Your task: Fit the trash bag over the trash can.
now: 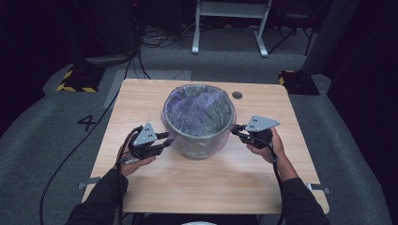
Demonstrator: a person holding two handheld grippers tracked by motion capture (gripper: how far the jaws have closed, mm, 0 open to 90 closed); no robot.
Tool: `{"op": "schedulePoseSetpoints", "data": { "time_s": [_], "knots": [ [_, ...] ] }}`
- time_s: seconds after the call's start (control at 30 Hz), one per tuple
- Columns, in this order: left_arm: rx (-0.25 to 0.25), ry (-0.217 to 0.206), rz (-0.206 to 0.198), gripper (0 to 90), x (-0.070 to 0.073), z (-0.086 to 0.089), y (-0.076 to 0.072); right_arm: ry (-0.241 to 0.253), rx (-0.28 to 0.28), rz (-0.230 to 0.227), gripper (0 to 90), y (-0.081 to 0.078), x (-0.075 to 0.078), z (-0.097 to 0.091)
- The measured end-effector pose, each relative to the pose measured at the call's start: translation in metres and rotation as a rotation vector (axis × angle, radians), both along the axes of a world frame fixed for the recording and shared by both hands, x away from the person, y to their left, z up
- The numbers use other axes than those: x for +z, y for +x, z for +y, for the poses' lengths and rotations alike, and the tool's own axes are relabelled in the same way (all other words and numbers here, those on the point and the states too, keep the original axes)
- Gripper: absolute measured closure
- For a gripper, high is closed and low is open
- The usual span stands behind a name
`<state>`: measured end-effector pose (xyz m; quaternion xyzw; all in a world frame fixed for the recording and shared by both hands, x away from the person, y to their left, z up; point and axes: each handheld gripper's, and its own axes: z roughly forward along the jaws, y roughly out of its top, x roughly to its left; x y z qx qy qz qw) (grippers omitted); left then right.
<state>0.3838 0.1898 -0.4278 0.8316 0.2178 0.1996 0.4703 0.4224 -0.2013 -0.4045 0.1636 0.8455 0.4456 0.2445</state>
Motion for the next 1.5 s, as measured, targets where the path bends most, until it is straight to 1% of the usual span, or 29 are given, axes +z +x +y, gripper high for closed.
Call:
{"op": "schedulePoseSetpoints", "data": {
  "time_s": [0.03, 0.07, 0.13, 0.17, 0.27, 0.33, 0.37, 0.43, 0.53, 0.6, 0.7, 0.77, 0.83, 0.87, 0.97, 1.0, 1.03, 1.07, 1.1, 1.13, 1.17, 1.2, 1.23, 1.27, 1.3, 1.33, 1.4, 1.43, 1.5],
  "knots": [
    [0.002, 0.004, -0.004, 79.0, -0.001, 0.000, 0.001, -0.008, 0.006, 0.010, 89.6, 0.000, -0.002, 0.000],
    [0.001, 0.012, -0.005, 83.0, -0.001, 0.001, 0.002, -0.019, 0.009, 0.013, 90.0, 0.000, -0.004, 0.001],
    [0.000, 0.018, 0.002, 88.2, -0.003, 0.002, 0.004, -0.043, 0.005, 0.032, 90.0, 0.001, -0.008, 0.001],
    [0.000, 0.026, 0.008, 89.0, -0.005, 0.001, 0.005, -0.056, 0.003, 0.040, 90.0, 0.001, -0.010, 0.002],
    [0.011, 0.069, 0.013, 89.4, -0.010, 0.000, 0.007, -0.098, -0.001, 0.076, 90.0, 0.003, -0.018, 0.003],
    [0.012, 0.082, 0.034, 89.4, -0.015, 0.000, 0.010, -0.129, -0.006, 0.091, 90.0, 0.006, -0.023, 0.005],
    [0.018, 0.096, 0.038, 89.4, -0.018, -0.001, 0.013, -0.138, -0.006, 0.099, 90.0, 0.007, -0.025, 0.006],
    [0.028, 0.100, 0.054, 89.5, -0.022, 0.000, 0.016, -0.164, 0.003, 0.128, 90.0, 0.010, -0.030, 0.007],
    [0.048, 0.124, 0.071, 89.4, -0.031, 0.001, 0.023, -0.191, -0.009, 0.172, 90.0, 0.016, -0.040, 0.009],
    [0.056, 0.125, 0.091, 89.5, -0.035, 0.002, 0.026, -0.191, -0.019, 0.201, 90.0, 0.020, -0.045, 0.009],
    [0.074, 0.128, 0.106, 89.4, -0.040, 0.006, 0.030, -0.181, -0.040, 0.248, 90.0, 0.027, -0.050, 0.008],
    [0.081, 0.122, 0.123, 89.2, -0.043, 0.008, 0.033, -0.162, -0.054, 0.277, 90.0, 0.031, -0.054, 0.008],
    [0.095, 0.129, 0.132, 88.6, -0.047, 0.009, 0.035, -0.161, -0.075, 0.297, 90.0, 0.035, -0.058, 0.007],
    [0.096, 0.123, 0.144, 87.9, -0.050, 0.010, 0.036, -0.152, -0.085, 0.313, 90.0, 0.037, -0.060, 0.007],
    [0.098, 0.120, 0.167, 85.7, -0.054, 0.012, 0.038, -0.139, -0.104, 0.337, 90.0, 0.041, -0.066, 0.007],
    [0.098, 0.115, 0.170, 85.6, -0.054, 0.012, 0.038, -0.130, -0.107, 0.346, 90.0, 0.042, -0.068, 0.007],
    [0.102, 0.115, 0.162, 84.6, -0.054, 0.012, 0.038, -0.129, -0.112, 0.348, 90.0, 0.042, -0.070, 0.007],
    [0.104, 0.112, 0.160, 82.0, -0.054, 0.012, 0.037, -0.128, -0.117, 0.351, 89.6, 0.043, -0.071, 0.006],
    [0.110, 0.107, 0.165, 75.7, -0.054, 0.014, 0.036, -0.132, -0.125, 0.351, 88.2, 0.043, -0.072, 0.006],
    [0.103, 0.094, 0.167, 73.0, -0.053, 0.015, 0.034, -0.134, -0.130, 0.338, 87.3, 0.043, -0.072, 0.004],
    [0.099, 0.085, 0.160, 70.4, -0.053, 0.016, 0.031, -0.125, -0.137, 0.330, 87.2, 0.043, -0.071, 0.002],
    [0.116, 0.086, 0.148, 64.5, -0.052, 0.017, 0.028, -0.090, -0.142, 0.333, 85.5, 0.043, -0.069, -0.002],
    [0.131, 0.086, 0.142, 55.1, -0.051, 0.019, 0.026, -0.063, -0.135, 0.338, 81.3, 0.043, -0.068, -0.006],
    [0.136, 0.067, 0.145, 46.3, -0.050, 0.021, 0.023, -0.054, -0.131, 0.337, 75.2, 0.042, -0.068, -0.008],
    [0.137, 0.047, 0.154, 39.9, -0.048, 0.023, 0.021, -0.063, -0.147, 0.327, 69.7, 0.041, -0.067, -0.010],
    [0.134, 0.031, 0.164, 30.9, -0.047, 0.024, 0.020, -0.066, -0.157, 0.324, 63.3, 0.041, -0.067, -0.012],
    [0.124, -0.012, 0.201, 18.8, -0.042, 0.030, 0.016, -0.046, -0.169, 0.328, 52.6, 0.040, -0.066, -0.016],
    [0.121, -0.035, 0.205, 15.2, -0.040, 0.032, 0.013, -0.041, -0.175, 0.333, 46.6, 0.039, -0.065, -0.019],
    [0.123, -0.061, 0.178, 15.2, -0.036, 0.036, 0.005, -0.017, -0.169, 0.347, 36.4, 0.037, -0.063, -0.025]
  ]
}}
